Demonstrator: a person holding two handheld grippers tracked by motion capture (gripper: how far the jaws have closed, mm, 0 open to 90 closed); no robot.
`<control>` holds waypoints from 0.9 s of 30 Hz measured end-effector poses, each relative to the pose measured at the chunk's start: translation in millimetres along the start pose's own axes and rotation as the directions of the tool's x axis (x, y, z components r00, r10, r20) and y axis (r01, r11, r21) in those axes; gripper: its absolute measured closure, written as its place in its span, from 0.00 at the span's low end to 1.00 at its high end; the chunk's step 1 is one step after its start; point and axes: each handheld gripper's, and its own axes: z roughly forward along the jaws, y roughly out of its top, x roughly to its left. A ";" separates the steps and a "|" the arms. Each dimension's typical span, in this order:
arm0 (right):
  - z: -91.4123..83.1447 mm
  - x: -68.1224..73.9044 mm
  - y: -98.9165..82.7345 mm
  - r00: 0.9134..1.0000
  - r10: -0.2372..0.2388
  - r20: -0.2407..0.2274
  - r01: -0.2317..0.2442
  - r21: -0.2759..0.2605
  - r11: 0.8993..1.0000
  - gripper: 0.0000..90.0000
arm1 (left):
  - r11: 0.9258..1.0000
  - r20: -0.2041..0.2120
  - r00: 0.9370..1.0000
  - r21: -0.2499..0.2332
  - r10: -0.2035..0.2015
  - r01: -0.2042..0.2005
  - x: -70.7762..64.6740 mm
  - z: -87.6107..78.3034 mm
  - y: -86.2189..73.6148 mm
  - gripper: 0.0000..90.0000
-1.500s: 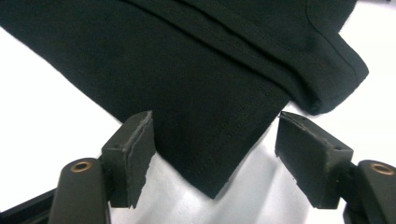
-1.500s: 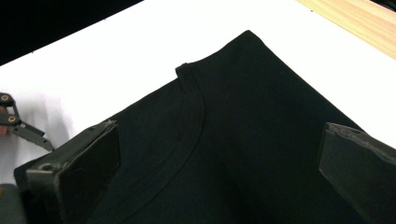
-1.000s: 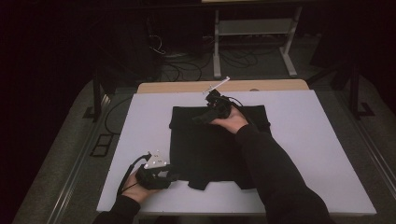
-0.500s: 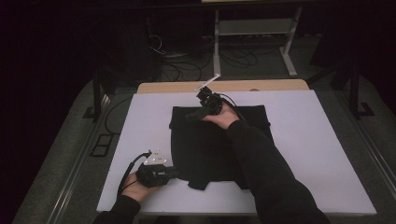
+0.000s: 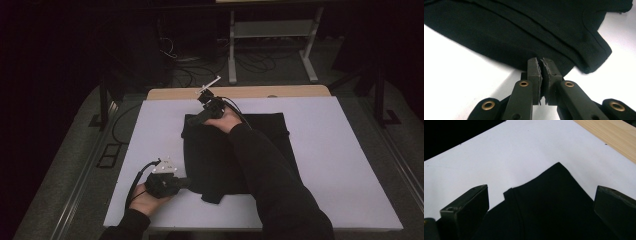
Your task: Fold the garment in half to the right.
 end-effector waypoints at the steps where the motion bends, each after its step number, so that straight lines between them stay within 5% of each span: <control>1: 2.3 -0.1 0.8 1.000 0.000 -0.005 0.000 0.002 1.000 0.00 | 1.000 -0.001 1.000 0.000 0.001 -0.001 0.0 -0.3 0.1 0.93; 19: 45.0 -18.6 -1.1 0.998 0.065 0.025 -0.065 -0.010 0.998 0.00 | 1.000 0.009 1.000 -0.028 0.008 -0.008 -0.2 -2.4 4.1 0.93; 27: 55.3 -19.6 -0.2 0.997 0.056 0.050 -0.057 0.020 0.998 0.16 | 1.000 0.010 1.000 -0.029 0.011 -0.011 -0.9 -2.1 6.2 0.93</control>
